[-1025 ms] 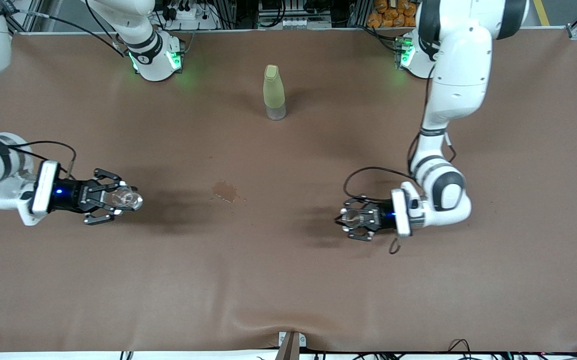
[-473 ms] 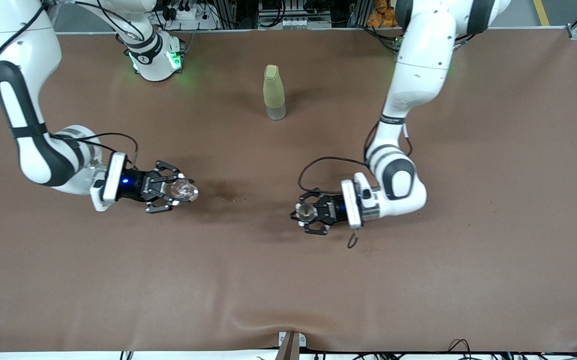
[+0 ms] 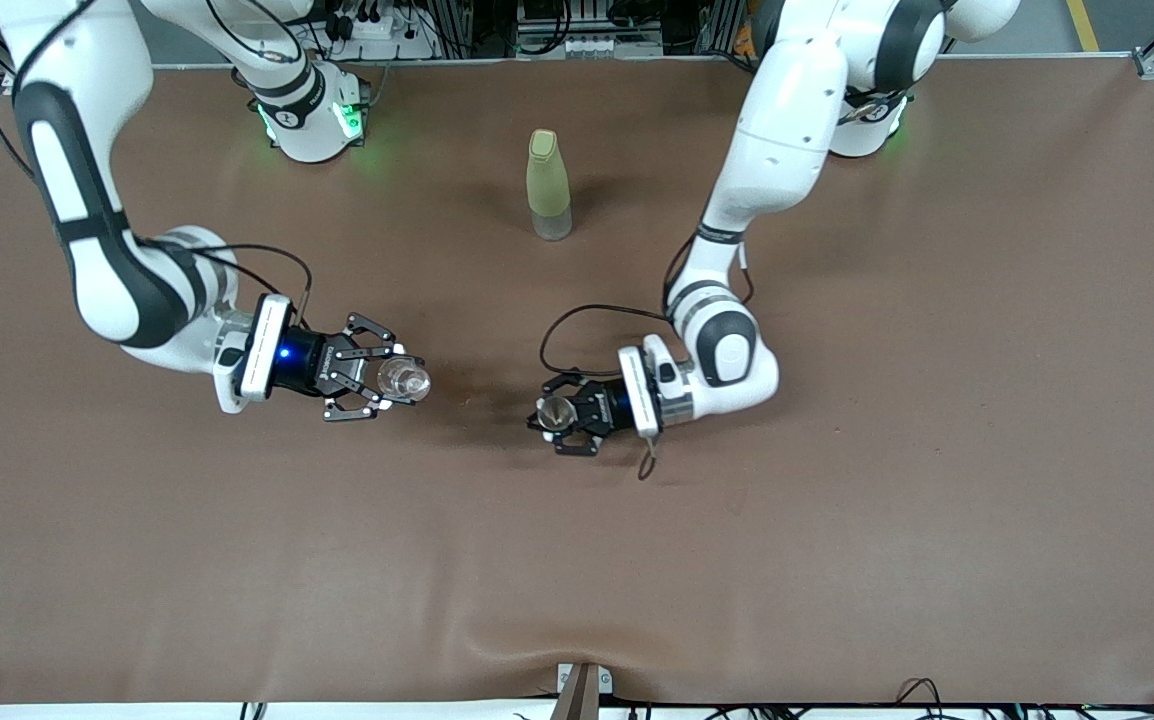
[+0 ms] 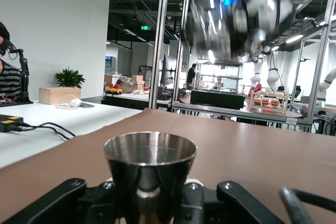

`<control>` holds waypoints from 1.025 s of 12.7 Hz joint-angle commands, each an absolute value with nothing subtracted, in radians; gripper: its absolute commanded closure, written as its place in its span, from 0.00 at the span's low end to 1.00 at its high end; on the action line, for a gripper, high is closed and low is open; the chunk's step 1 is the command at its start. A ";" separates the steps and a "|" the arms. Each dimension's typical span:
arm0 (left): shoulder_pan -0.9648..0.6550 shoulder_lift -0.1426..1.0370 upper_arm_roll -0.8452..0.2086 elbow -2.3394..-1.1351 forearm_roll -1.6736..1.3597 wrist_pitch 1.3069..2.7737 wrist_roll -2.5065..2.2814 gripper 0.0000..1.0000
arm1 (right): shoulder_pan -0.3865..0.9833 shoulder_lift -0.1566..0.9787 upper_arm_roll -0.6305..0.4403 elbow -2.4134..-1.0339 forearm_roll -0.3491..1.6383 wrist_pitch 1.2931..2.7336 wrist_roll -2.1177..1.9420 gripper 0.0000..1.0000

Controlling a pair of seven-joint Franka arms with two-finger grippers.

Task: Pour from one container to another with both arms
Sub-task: 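Carry the glass cup and the jigger toward each other at table center, then tilt the glass cup with the right gripper over the jigger's rim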

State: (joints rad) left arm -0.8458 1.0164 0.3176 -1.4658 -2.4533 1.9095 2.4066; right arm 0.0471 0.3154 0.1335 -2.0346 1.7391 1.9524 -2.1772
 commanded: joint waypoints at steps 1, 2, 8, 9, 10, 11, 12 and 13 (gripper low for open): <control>-0.860 1.045 0.318 -1.398 -2.473 1.977 2.425 1.00 | 0.151 0.255 0.124 -2.077 1.879 2.046 -2.149 0.88; -0.871 1.043 0.318 -1.376 -2.467 2.027 2.421 1.00 | 0.187 0.255 0.126 -2.077 1.911 2.101 -2.148 0.88; -0.922 1.081 0.315 -1.286 -2.431 2.180 2.381 1.00 | 0.287 0.239 0.124 -2.080 2.014 2.166 -1.991 0.87; -0.923 1.088 0.304 -1.284 -2.436 2.180 2.385 1.00 | 0.287 0.239 0.126 -2.086 2.014 2.166 -1.964 0.87; -0.923 1.088 0.298 -1.285 -2.436 2.181 2.388 1.00 | 0.284 0.236 0.126 -2.094 2.014 2.161 -1.915 0.87; -0.923 1.088 0.293 -1.287 -2.436 2.181 2.399 1.00 | 0.278 0.232 0.126 -2.095 2.014 2.160 -1.858 0.87; -0.922 1.088 0.290 -1.290 -2.436 2.181 2.402 1.00 | 0.278 0.229 0.126 -2.095 2.014 2.161 -1.798 0.87; -0.922 1.086 0.290 -1.292 -2.436 2.181 2.402 1.00 | 0.282 0.229 0.127 -2.095 2.017 2.161 -1.729 0.88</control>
State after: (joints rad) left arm -0.9263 1.0737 0.2935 -1.3252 -2.4415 2.1639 2.3995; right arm 0.2749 0.2691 0.1292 -2.0642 1.9885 2.1548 -1.8292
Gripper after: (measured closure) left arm 0.903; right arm 0.502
